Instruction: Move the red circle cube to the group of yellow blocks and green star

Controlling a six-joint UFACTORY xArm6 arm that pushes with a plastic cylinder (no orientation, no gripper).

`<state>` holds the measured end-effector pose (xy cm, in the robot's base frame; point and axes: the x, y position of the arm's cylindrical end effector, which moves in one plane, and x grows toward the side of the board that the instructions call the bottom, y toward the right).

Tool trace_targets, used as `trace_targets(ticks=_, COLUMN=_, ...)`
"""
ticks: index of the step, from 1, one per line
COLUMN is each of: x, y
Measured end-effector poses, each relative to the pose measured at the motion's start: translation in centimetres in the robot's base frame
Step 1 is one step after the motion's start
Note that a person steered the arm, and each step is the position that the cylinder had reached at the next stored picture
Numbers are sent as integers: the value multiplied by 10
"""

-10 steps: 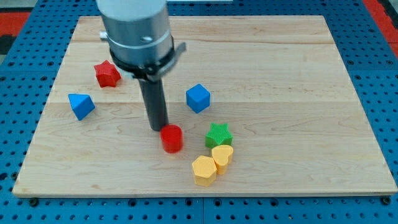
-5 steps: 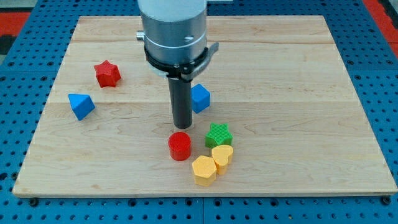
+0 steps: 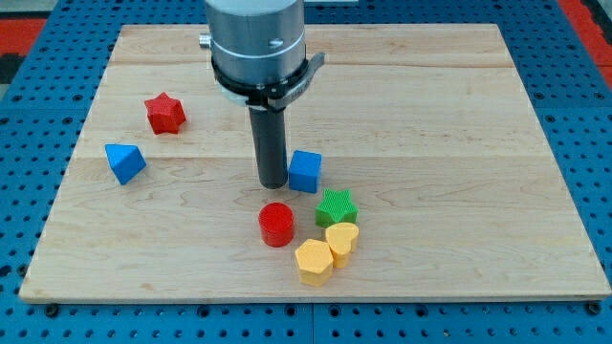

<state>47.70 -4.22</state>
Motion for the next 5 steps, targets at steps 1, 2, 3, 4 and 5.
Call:
trace_targets(ticks=1, x=-47, y=-35)
trace_targets(ticks=2, x=-83, y=10)
trace_targets(ticks=3, x=-46, y=60)
trace_targets(ticks=4, x=-20, y=48)
trace_targets(ticks=5, x=-105, y=40)
